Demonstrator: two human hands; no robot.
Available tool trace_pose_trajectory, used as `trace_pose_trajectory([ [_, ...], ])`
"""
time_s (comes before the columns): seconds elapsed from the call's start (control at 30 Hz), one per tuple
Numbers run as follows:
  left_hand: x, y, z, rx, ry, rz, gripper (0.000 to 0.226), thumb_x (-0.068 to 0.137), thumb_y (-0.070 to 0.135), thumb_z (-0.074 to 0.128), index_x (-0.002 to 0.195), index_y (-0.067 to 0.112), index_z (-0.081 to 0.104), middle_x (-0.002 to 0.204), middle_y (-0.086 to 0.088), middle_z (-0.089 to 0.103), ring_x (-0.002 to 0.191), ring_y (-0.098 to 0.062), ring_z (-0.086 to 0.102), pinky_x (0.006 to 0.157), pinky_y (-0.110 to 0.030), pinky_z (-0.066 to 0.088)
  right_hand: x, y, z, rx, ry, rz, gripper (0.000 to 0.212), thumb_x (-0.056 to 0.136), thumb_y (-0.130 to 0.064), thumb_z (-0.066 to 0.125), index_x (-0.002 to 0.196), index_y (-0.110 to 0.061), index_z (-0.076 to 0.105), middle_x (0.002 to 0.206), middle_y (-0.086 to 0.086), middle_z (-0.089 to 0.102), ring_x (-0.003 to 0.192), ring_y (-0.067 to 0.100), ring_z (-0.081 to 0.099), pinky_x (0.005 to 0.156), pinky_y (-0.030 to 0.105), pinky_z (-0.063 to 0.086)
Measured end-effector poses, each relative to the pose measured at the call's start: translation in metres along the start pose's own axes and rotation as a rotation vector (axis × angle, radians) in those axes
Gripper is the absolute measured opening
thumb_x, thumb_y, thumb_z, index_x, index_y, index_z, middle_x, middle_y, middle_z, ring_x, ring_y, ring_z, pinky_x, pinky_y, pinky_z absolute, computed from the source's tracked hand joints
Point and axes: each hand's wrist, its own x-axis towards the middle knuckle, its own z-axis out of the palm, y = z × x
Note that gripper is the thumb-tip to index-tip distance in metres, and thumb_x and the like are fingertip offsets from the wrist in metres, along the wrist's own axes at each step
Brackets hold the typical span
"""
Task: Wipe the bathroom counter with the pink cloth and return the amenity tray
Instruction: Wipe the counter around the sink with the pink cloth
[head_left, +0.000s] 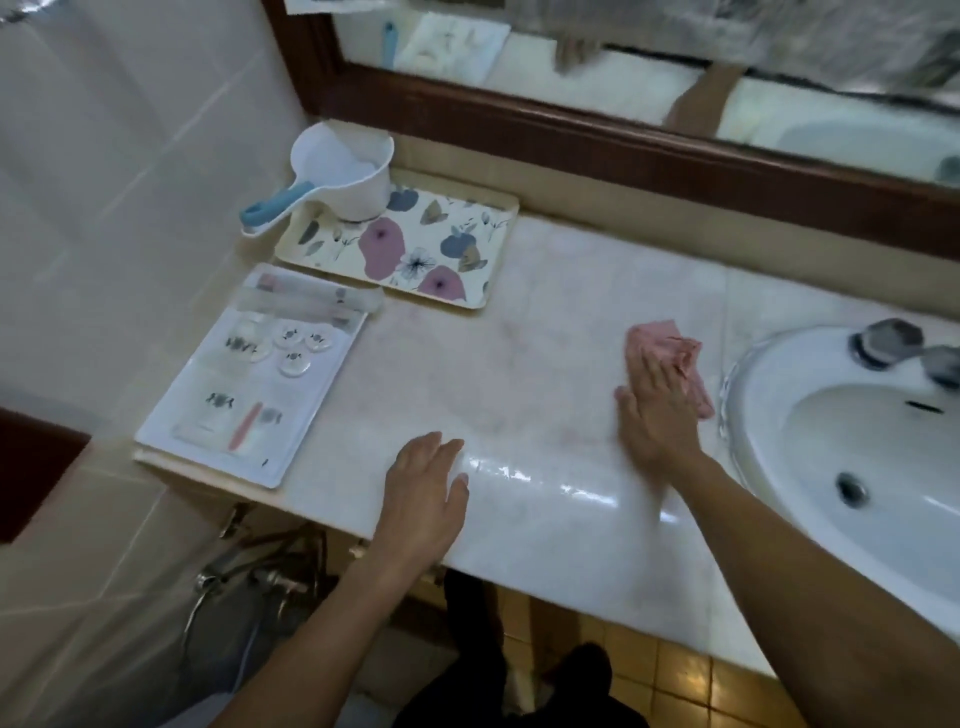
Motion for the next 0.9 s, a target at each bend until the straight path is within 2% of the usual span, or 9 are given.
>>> trace_pose_trajectory([
  [0.1,0.005,0.027,0.027,0.081,-0.101,0.139,0.057,0.102,0.039,0.04,0.156,0.021,0.04,0.167,-0.008,0.028,0.154,-0.028,0.022,0.127,-0.041,0.017,-0.031,0.019,-0.002,0.011,0.021,0.14,0.073,0.102,-0.056,0.018,0.166,-0.036,-0.009,0.177,-0.001,0.008,0.164,0.028,0.008,0.13,0.058,0.008],
  [0.17,0.007,0.045,0.043,0.136,-0.139,0.219,0.058,0.102,0.039,0.039,0.158,0.023,0.035,0.17,-0.007,0.021,0.157,-0.029,0.017,0.126,-0.04,0.013,-0.073,0.013,0.006,0.051,-0.025,0.095,0.072,0.104,-0.058,0.018,0.167,-0.034,-0.008,0.177,-0.006,-0.002,0.163,0.019,-0.003,0.131,0.047,-0.003],
  [0.23,0.006,0.065,0.057,0.169,-0.161,0.281,0.059,0.101,0.039,0.039,0.158,0.023,0.035,0.17,-0.008,0.021,0.157,-0.03,0.017,0.125,-0.041,0.013,-0.134,0.014,0.009,0.027,-0.086,0.01,0.068,0.108,-0.056,0.022,0.167,-0.037,-0.006,0.174,-0.013,-0.006,0.161,0.011,-0.01,0.13,0.038,-0.007],
  [0.37,-0.001,0.102,0.082,0.217,-0.249,0.379,0.058,0.101,0.04,0.04,0.156,0.023,0.039,0.168,-0.009,0.027,0.156,-0.031,0.021,0.124,-0.043,0.017,-0.226,0.08,-0.013,0.065,-0.06,0.047,0.061,0.108,-0.052,0.021,0.166,-0.041,0.006,0.174,-0.018,0.001,0.162,0.003,-0.004,0.133,0.042,0.005],
  [0.47,-0.012,0.129,0.11,0.252,-0.288,0.469,0.062,0.096,0.045,0.033,0.151,0.02,0.048,0.163,-0.013,0.037,0.151,-0.036,0.032,0.121,-0.049,0.029,-0.266,0.132,-0.041,0.1,0.003,0.062,0.059,0.11,-0.038,0.027,0.167,-0.036,0.012,0.175,-0.02,0.009,0.161,0.001,0.009,0.13,0.035,0.011],
  [0.57,-0.031,0.166,0.142,0.278,-0.312,0.546,0.061,0.098,0.049,0.031,0.149,0.02,0.051,0.161,-0.015,0.04,0.15,-0.037,0.034,0.119,-0.05,0.031,-0.311,0.185,-0.048,0.084,0.062,0.179,0.055,0.111,-0.042,0.022,0.166,-0.039,0.018,0.173,-0.021,0.014,0.16,0.0,0.011,0.131,0.042,0.018],
  [0.67,-0.055,0.208,0.176,0.293,-0.306,0.591,0.063,0.1,0.053,0.032,0.151,0.02,0.047,0.162,-0.017,0.036,0.15,-0.038,0.033,0.119,-0.054,0.031,-0.358,0.248,-0.055,0.094,0.142,0.342,0.055,0.11,-0.044,0.019,0.164,-0.037,0.021,0.172,-0.014,0.02,0.161,0.006,0.014,0.13,0.05,0.02],
  [0.8,-0.095,0.25,0.232,0.379,-0.32,0.59,0.069,0.099,0.058,0.031,0.155,0.018,0.042,0.165,-0.019,0.028,0.152,-0.042,0.027,0.115,-0.063,0.032,-0.4,0.338,-0.086,0.076,0.116,0.473,0.06,0.107,-0.045,0.015,0.167,-0.038,0.016,0.175,-0.011,0.014,0.163,0.01,0.005,0.13,0.06,0.011],
  [0.9,-0.121,0.264,0.267,0.435,-0.295,0.512,0.076,0.1,0.064,0.019,0.159,0.019,0.032,0.169,-0.017,0.018,0.156,-0.041,0.016,0.118,-0.067,0.021,-0.407,0.407,-0.123,0.065,0.15,0.597,0.058,0.11,-0.04,0.021,0.167,-0.035,0.013,0.176,-0.007,0.012,0.163,0.015,0.004,0.129,0.061,0.009],
])
